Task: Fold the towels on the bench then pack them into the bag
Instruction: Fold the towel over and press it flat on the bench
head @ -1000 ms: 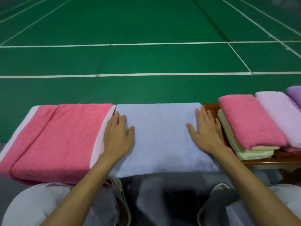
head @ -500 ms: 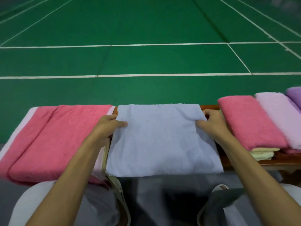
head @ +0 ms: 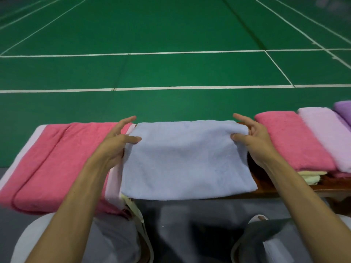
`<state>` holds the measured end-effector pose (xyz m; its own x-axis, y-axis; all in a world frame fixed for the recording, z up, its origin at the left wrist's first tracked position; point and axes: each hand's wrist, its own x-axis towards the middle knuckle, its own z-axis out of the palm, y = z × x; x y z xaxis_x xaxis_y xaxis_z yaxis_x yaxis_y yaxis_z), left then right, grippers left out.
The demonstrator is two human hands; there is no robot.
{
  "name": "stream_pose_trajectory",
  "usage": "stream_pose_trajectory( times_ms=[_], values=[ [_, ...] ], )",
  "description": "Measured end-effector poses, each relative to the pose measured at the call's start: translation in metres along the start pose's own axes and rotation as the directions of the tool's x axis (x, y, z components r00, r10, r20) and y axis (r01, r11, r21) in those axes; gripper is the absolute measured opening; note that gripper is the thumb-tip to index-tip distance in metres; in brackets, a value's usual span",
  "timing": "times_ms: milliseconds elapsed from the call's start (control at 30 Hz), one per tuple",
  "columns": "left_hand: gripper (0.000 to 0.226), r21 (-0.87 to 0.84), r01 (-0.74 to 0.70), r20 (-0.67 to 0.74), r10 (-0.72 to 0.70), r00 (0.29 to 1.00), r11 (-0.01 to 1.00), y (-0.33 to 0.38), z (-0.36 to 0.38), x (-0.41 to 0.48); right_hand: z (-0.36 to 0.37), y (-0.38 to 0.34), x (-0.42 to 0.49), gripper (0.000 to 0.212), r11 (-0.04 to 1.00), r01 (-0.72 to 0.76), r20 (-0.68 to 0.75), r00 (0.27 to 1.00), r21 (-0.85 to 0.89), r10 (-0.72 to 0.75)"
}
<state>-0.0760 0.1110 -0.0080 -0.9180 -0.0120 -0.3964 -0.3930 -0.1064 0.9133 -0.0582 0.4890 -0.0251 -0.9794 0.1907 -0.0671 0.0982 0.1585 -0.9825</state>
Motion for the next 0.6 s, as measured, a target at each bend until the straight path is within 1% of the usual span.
stream_pose_trajectory(
  times_ms=[67,100,133,200,300,333,400,500,600],
  values=[
    [0.061,0.043,-0.029,0.135,0.023,0.991,0.999,0.006,-0.006,-0.006,-0.001,-0.010,-0.005,0.053,0.999,0.026,0.006,1.000,-0.038,-0.026],
    [0.058,0.061,-0.049,0.173,0.038,0.984,0.997,0.008,-0.008,-0.008,-0.003,-0.014,-0.007,0.047,0.998,0.043,0.019,0.999,-0.049,-0.042],
    [0.056,0.087,-0.079,0.179,0.063,0.982,0.993,0.008,-0.010,-0.009,-0.006,-0.017,-0.009,0.045,0.996,0.062,0.033,0.998,-0.056,-0.060],
    [0.053,0.126,-0.150,0.120,0.135,0.984,0.981,0.009,-0.011,-0.010,-0.015,-0.022,-0.011,0.045,0.993,0.098,0.055,0.994,-0.067,-0.094],
    [0.046,0.171,-0.242,0.015,0.243,0.970,0.955,0.011,-0.010,-0.015,-0.031,-0.032,-0.016,0.042,0.973,0.159,0.114,0.983,-0.165,-0.141],
    [0.043,0.217,-0.271,-0.014,0.280,0.960,0.938,0.012,-0.009,-0.017,-0.036,-0.036,-0.017,0.042,0.965,0.179,0.135,0.979,-0.191,-0.155],
    [0.039,0.347,-0.332,-0.050,0.371,0.928,0.877,0.014,-0.007,-0.022,-0.043,-0.043,-0.018,0.042,0.948,0.213,0.165,0.970,-0.235,-0.177],
    [0.031,0.535,-0.392,-0.047,0.490,0.871,0.749,0.021,-0.004,-0.030,-0.050,-0.049,-0.016,0.039,0.919,0.238,0.182,0.965,-0.314,-0.188],
    [0.024,0.723,-0.405,-0.037,0.617,0.786,0.560,0.028,-0.002,-0.034,-0.049,-0.054,-0.012,0.035,0.866,0.266,0.156,0.963,-0.423,-0.219]
  ],
)
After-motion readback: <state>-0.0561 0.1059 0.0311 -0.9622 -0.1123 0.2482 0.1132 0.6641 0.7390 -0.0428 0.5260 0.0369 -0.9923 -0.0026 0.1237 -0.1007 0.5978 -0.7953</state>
